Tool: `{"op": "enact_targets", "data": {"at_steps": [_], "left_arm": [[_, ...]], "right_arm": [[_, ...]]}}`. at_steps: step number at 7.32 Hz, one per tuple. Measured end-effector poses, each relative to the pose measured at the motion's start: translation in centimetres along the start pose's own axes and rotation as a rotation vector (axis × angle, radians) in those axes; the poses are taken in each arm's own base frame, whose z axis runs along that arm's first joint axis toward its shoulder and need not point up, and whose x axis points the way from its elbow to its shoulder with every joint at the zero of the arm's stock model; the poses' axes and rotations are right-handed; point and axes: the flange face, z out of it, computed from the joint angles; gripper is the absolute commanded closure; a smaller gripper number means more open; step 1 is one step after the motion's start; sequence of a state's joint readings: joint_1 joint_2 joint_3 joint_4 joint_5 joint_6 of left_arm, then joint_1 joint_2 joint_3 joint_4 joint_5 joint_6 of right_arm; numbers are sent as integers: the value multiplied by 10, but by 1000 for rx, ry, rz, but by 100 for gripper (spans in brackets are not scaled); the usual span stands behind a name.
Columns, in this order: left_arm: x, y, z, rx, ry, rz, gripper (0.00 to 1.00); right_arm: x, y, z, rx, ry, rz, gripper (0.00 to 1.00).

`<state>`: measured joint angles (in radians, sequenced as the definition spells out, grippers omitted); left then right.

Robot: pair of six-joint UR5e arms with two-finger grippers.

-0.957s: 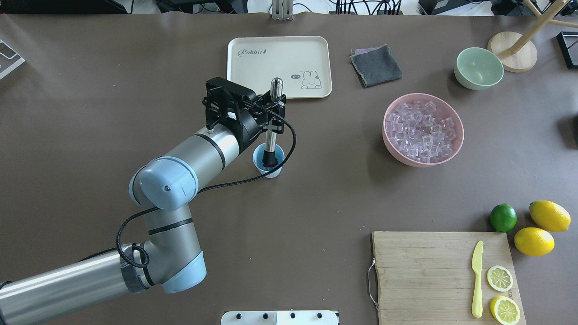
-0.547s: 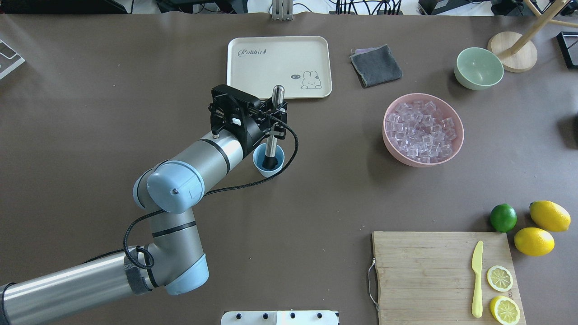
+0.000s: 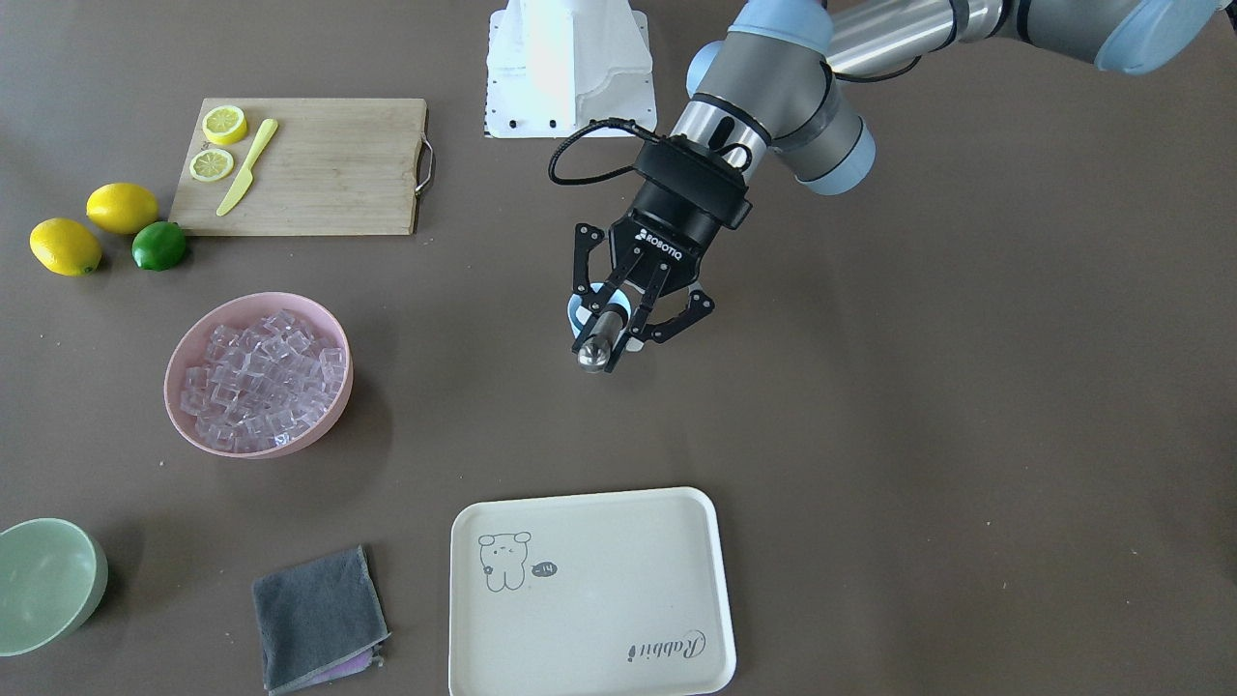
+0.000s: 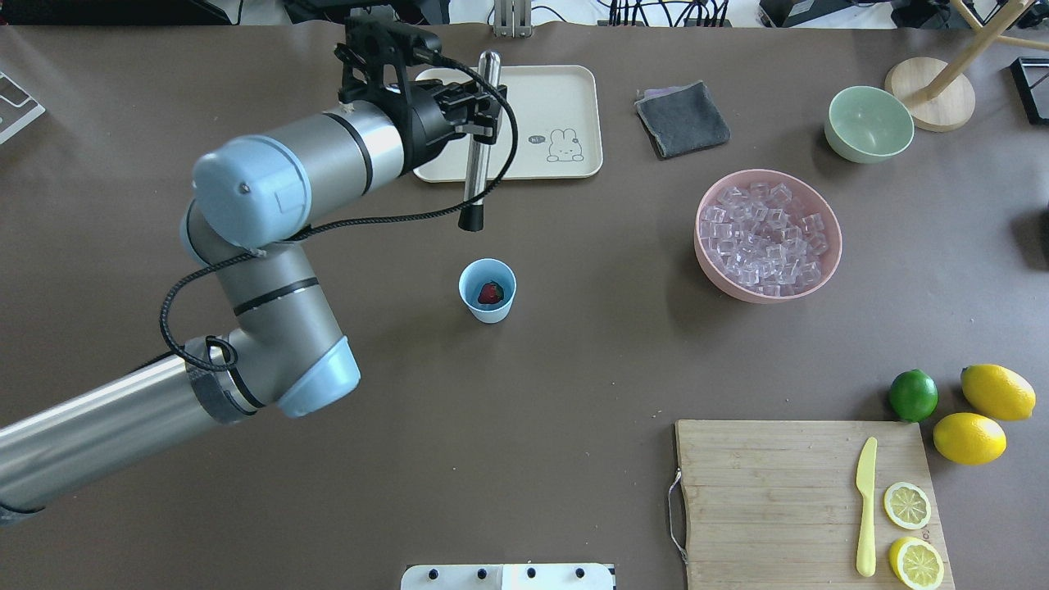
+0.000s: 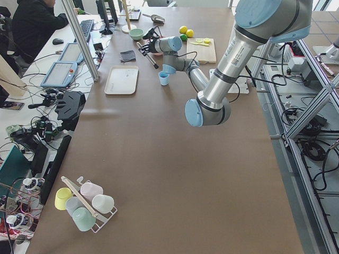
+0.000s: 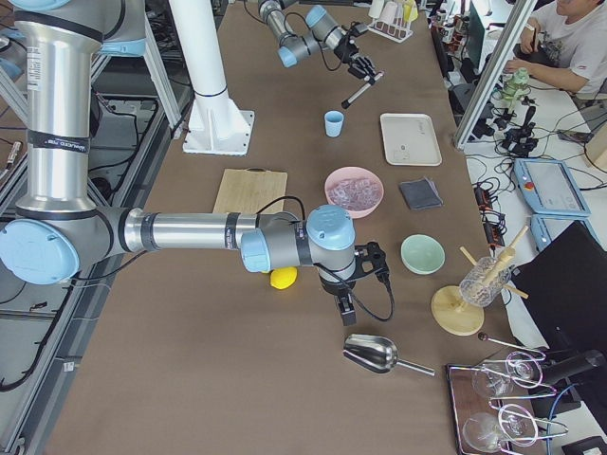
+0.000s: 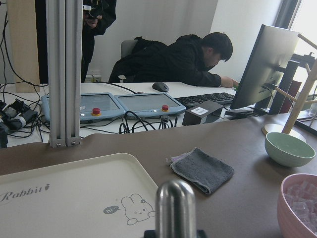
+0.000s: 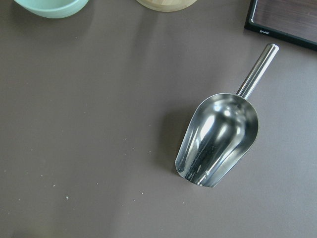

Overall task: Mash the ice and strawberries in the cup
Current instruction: 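Lift the muddler out and carry it back with the left gripper, then set the muddler down on the table and release it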

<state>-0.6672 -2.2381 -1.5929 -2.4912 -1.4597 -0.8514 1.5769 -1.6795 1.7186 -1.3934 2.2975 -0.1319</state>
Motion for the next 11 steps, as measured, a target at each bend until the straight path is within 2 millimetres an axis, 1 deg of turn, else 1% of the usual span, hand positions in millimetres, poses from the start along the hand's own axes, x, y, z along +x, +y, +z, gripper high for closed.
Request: {"op": "enact_targets", "data": {"at_steps": [1, 2, 3, 4, 5, 6, 7, 8, 9, 10, 11], "left_arm": [[-52, -20, -10, -84, 0, -54, 100], [-122, -37, -30, -198, -28, -128, 100], [-199, -51, -62, -315, -86, -211, 100], [-275, -57, -100, -419, -150, -308, 100], [-336, -45, -133, -498, -210, -383, 100], [-392, -14, -157, -563, -269, -413, 100], [-444, 28, -177, -630, -320, -403, 100], [-483, 64, -193, -684, -360, -362, 100], [-509, 91, -206, -719, -393, -321, 100], [-525, 111, -217, -745, -415, -290, 100], [-535, 127, -226, -766, -432, -267, 100]], "right_arm": [[0, -1, -1, 1, 8, -1, 1], [2, -7, -2, 2, 25, -5, 1], [3, -15, -5, -2, 34, 2, 1], [6, -22, -9, -21, 34, 29, 1], [11, -23, -15, -33, 39, 54, 1], [17, -16, -21, -34, 53, 67, 1], [19, -10, -26, -31, 65, 67, 1], [19, -9, -29, -26, 67, 64, 1], [17, -14, -33, -17, 68, 56, 1], [15, -19, -36, -10, 68, 48, 1], [14, -21, -37, -7, 62, 35, 1]]}}
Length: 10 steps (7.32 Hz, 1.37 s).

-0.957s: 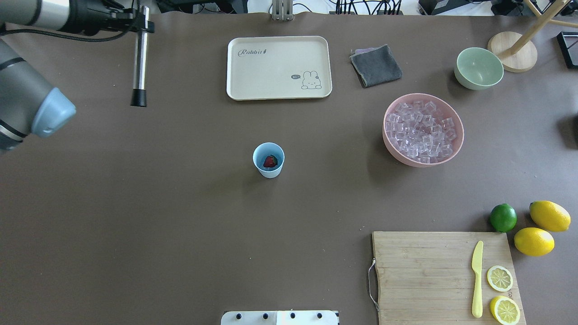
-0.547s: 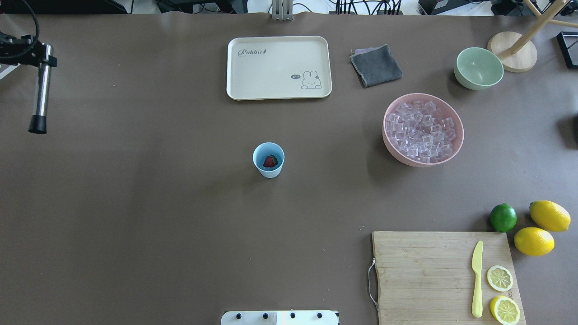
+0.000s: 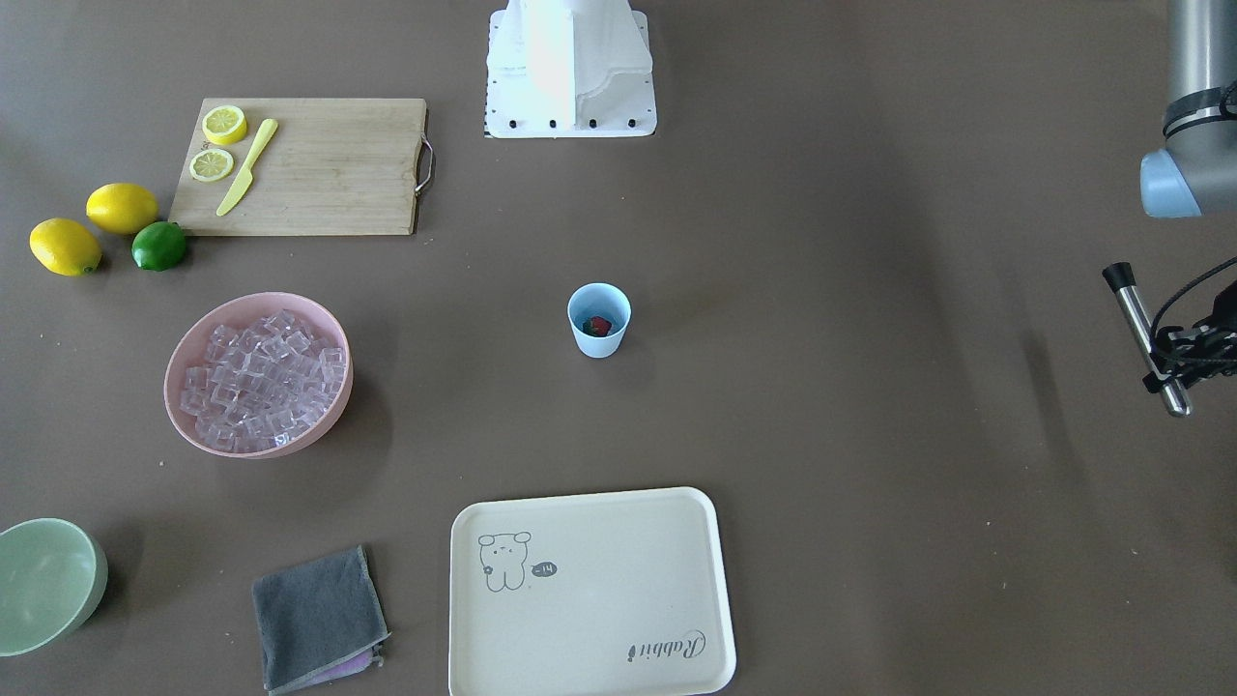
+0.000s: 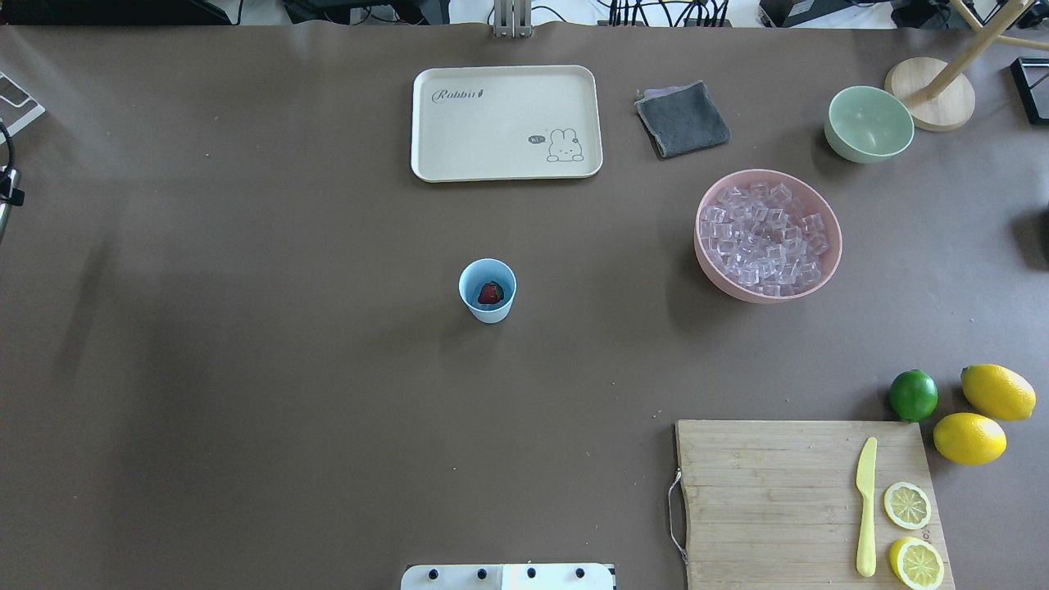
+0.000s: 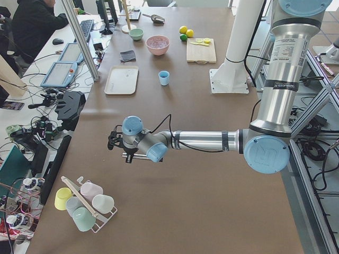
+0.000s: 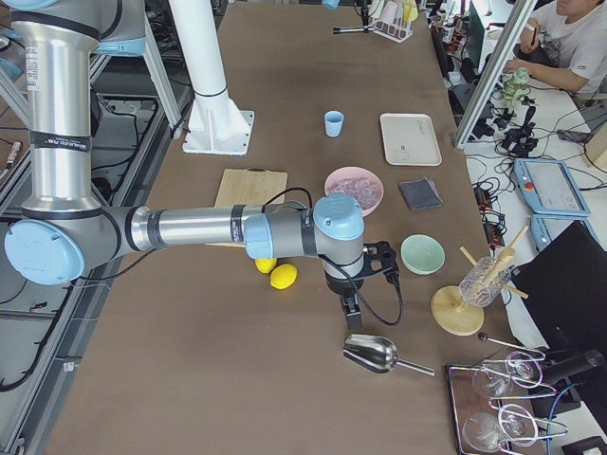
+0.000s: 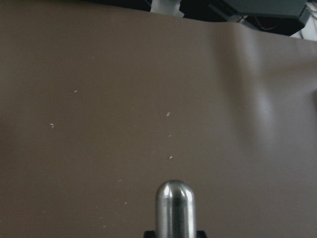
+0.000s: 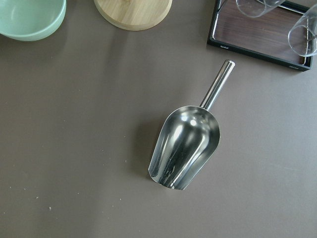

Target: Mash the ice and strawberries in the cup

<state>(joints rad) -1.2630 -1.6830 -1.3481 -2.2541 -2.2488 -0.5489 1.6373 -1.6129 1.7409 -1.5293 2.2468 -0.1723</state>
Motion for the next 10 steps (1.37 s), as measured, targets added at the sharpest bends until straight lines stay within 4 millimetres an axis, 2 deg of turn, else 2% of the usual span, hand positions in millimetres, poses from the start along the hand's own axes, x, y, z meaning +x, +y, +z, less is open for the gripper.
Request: {"op": "enact_targets", "data": {"at_steps": [1, 2, 3, 4, 5, 6, 7, 8, 10], "left_arm": [[-8, 8, 8, -11, -15, 5, 70], [-12, 15, 18, -22, -19, 13, 69], [-14, 22, 32, -29, -15, 30, 62], [-12, 28, 46, -36, -13, 52, 7], [-3, 31, 57, -41, -16, 76, 3], [8, 30, 62, -40, -13, 96, 3], [16, 23, 53, -21, -4, 103, 3], [17, 6, 27, 1, 12, 82, 3], [-5, -38, -65, 28, 85, 0, 3]], "right_arm": [[-1, 0, 1, 1, -20, -20, 1], [-1, 2, 4, -1, -46, -33, 1], [-1, 5, 6, -1, -61, -38, 1], [-1, 7, 5, 2, -65, -40, 1], [2, 8, 2, 8, -63, -35, 1], [6, 9, -2, 15, -59, -26, 1], [8, 9, -4, 17, -58, -20, 1], [10, 9, -4, 14, -55, -15, 1], [15, 14, 0, 2, -53, 1, 1]]}}
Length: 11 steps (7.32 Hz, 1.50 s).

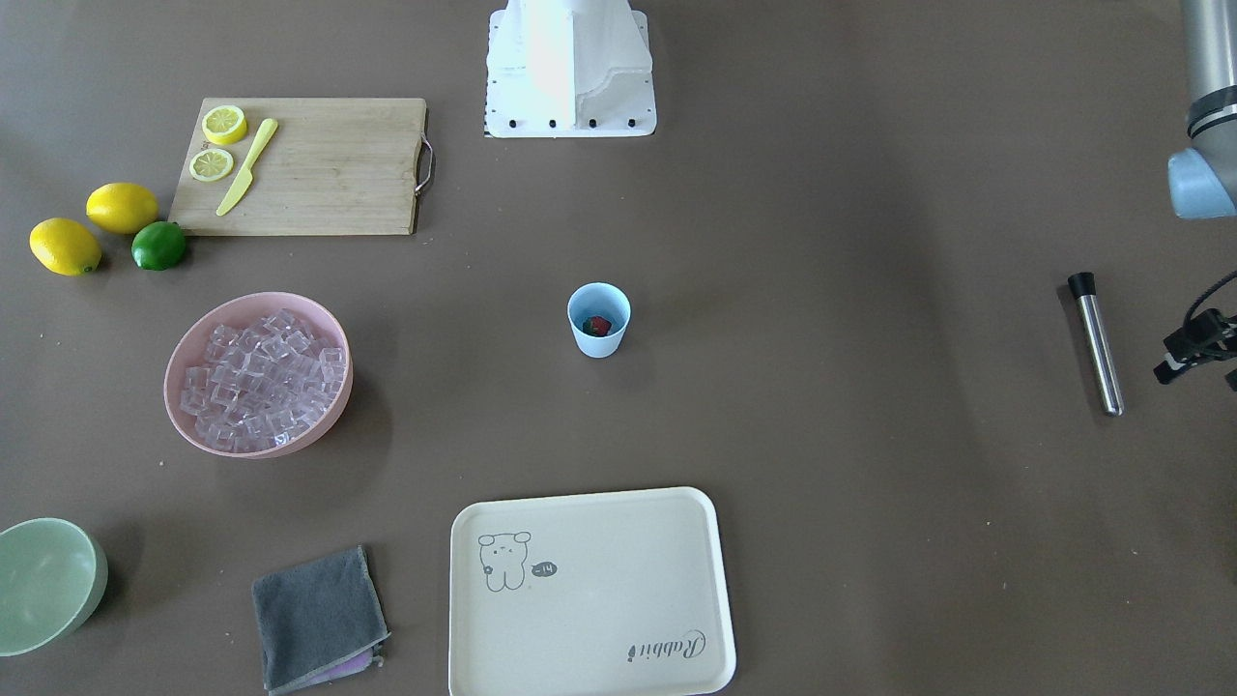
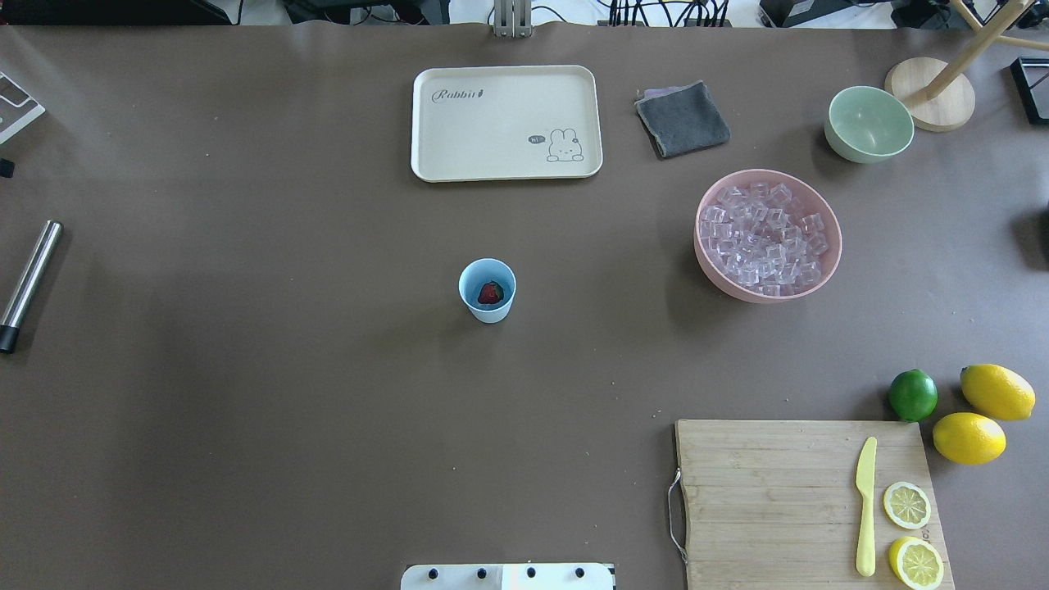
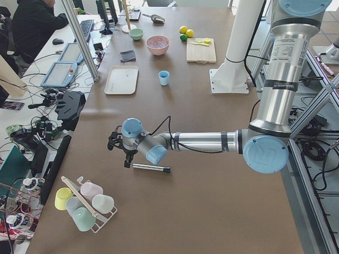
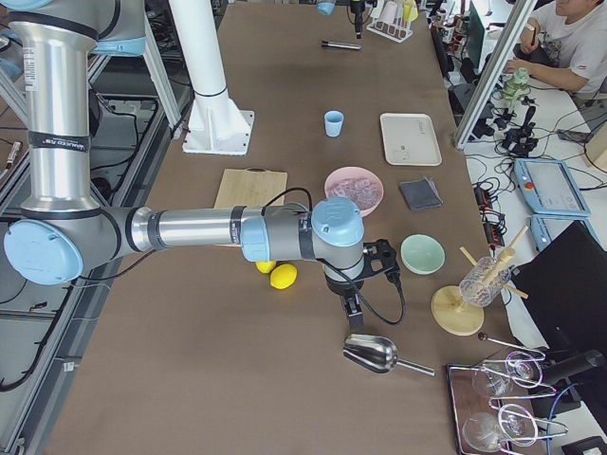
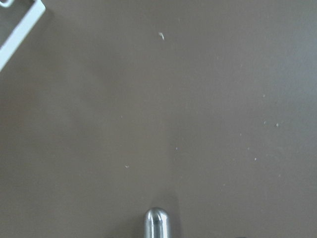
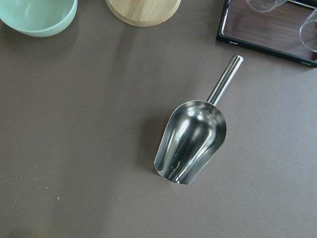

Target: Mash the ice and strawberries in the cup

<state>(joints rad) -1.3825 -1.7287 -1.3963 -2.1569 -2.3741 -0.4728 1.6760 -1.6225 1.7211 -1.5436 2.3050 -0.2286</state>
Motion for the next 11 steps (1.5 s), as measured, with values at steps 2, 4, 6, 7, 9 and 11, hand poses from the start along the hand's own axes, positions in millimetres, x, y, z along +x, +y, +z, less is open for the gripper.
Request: {"op": "enact_targets", "data": {"at_steps": [2, 4, 6, 7, 9, 11], "left_arm": [[12, -17, -90, 23, 17, -39, 3], [20, -7, -149, 6, -10, -21, 3], [20, 10, -160, -8, -24, -22, 3], [27, 6, -157, -16, -27, -10, 3], [36, 2, -146, -37, -47, 9, 2], [35, 1, -133, -55, -97, 9, 2]], "right_arm": [[6, 4, 6, -20, -7, 21, 1], [9, 5, 10, -29, -12, 33, 1], [12, 3, 13, -33, -15, 38, 1], [13, 1, 13, -33, -15, 39, 1], [14, -12, 14, -33, -15, 36, 1], [11, -25, 18, -38, -17, 29, 1]]}}
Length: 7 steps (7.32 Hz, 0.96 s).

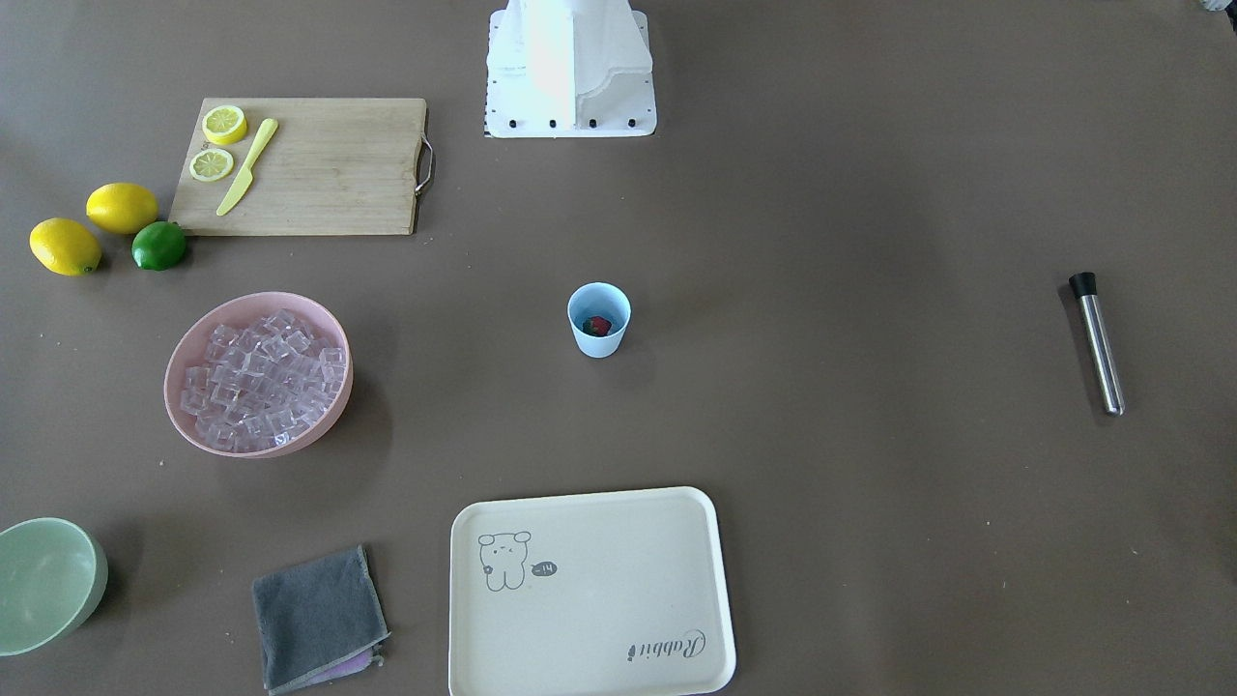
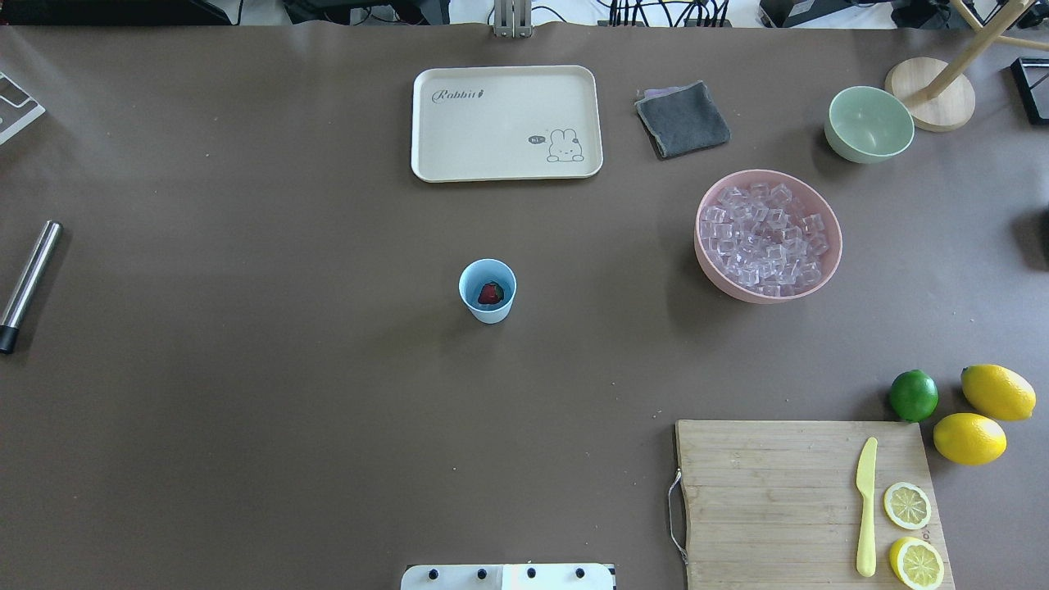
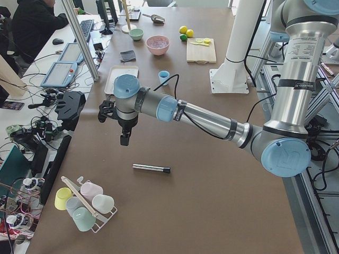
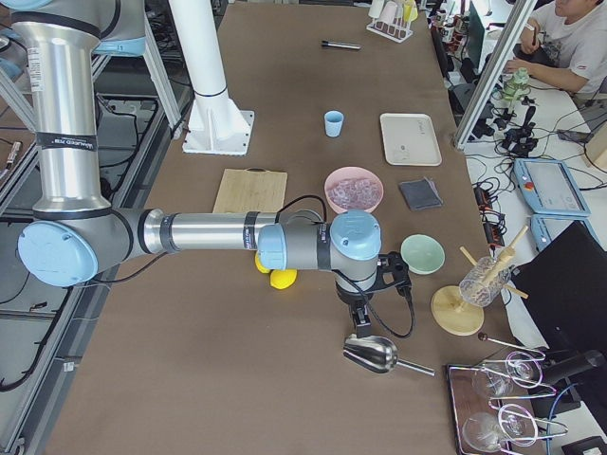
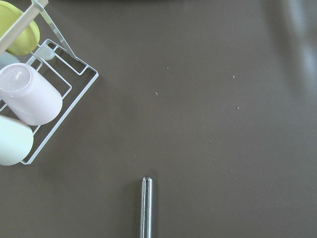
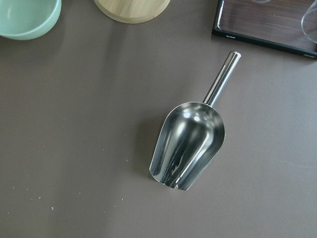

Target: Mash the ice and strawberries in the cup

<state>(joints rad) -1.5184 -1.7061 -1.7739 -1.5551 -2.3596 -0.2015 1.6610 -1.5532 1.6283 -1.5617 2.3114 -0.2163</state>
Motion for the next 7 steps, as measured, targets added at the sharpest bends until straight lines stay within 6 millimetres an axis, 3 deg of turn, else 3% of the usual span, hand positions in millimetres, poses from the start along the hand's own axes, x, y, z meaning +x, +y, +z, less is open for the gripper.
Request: {"op": "enact_targets", "data": {"at_steps": [2, 4, 7], "left_arm": [[-13, 6, 11, 18, -41, 36, 2], [-21, 7, 21, 40, -44, 65, 2], [-12, -8, 18, 39, -42, 72, 2]], "right_arm": [[-1, -19, -4, 5, -4, -5, 1], [-6, -36, -27, 26, 0, 1, 1], [-16, -38, -46, 38, 11, 1, 1]]}}
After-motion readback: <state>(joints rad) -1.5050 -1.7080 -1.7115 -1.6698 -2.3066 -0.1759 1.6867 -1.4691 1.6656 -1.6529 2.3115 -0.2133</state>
